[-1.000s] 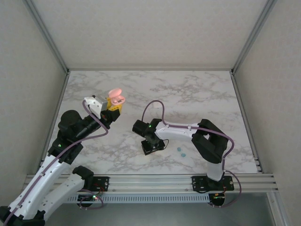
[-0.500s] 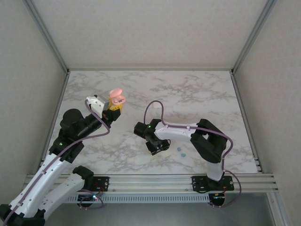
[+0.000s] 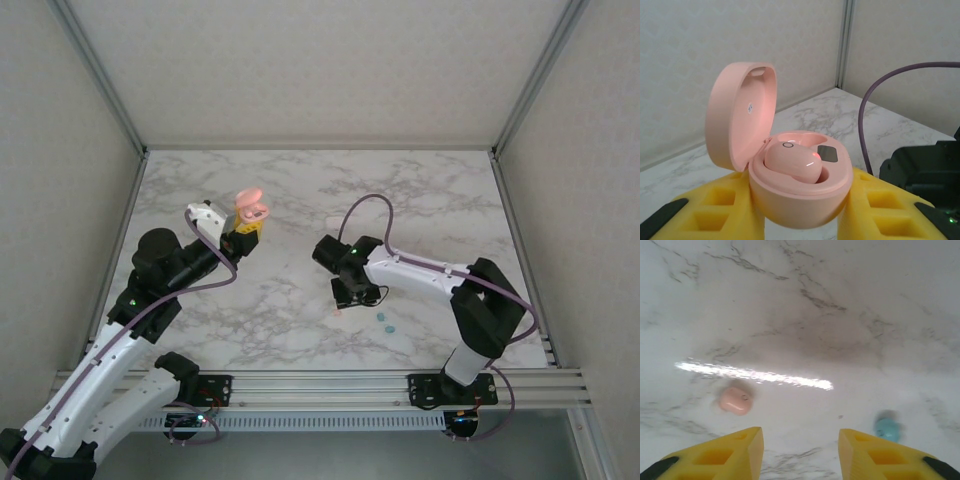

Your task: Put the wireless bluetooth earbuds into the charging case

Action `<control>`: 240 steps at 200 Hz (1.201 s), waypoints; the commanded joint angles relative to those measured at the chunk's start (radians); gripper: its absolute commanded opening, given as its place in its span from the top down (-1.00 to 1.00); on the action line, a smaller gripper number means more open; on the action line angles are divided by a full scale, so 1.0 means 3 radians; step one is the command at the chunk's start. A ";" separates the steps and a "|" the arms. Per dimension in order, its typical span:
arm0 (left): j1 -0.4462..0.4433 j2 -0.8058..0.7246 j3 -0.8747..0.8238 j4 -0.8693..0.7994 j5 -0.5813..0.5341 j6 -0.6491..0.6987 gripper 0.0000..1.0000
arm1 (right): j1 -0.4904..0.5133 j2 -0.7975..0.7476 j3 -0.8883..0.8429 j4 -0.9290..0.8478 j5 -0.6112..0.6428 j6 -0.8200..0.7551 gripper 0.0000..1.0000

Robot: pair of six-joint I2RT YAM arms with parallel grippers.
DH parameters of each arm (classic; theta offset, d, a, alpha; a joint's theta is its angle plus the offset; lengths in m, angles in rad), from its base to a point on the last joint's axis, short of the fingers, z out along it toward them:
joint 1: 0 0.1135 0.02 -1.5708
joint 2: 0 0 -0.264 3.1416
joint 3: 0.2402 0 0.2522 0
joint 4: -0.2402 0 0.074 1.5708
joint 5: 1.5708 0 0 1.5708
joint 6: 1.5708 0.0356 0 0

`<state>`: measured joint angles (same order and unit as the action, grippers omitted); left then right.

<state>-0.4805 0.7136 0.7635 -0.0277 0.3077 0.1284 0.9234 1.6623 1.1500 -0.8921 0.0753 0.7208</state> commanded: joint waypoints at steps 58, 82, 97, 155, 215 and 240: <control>0.0020 0.0004 0.0088 0.0048 -0.0030 0.0097 0.66 | 0.0068 -0.0124 -0.0487 0.0925 -0.0886 0.1611 -0.01; 0.0022 0.0037 0.0111 0.0021 -0.0010 0.0139 0.66 | 0.0096 -0.0102 -0.0570 0.1020 -0.0832 0.1785 -0.12; 0.0020 0.0051 0.0127 0.0021 0.0001 0.0149 0.66 | 0.0097 -0.0073 -0.0590 0.1016 -0.0746 0.1827 -0.15; 0.0022 0.0089 0.0156 -0.0015 0.0017 0.0186 0.66 | 0.0089 0.0067 -0.0590 0.1156 -0.0613 0.1939 -0.11; 0.0022 0.0101 0.0145 0.0000 0.0010 0.0185 0.66 | 0.0088 0.0249 -0.0387 0.1008 -0.0439 0.1783 0.01; 0.0022 0.0109 0.0145 -0.0005 0.0010 0.0183 0.66 | 0.0089 0.0300 -0.0259 0.0913 -0.0341 0.1647 0.12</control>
<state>-0.4805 0.7471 0.7761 -0.0360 0.3050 0.1661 0.9459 1.7290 1.0180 -0.5720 -0.0929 1.2572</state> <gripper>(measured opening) 0.347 0.458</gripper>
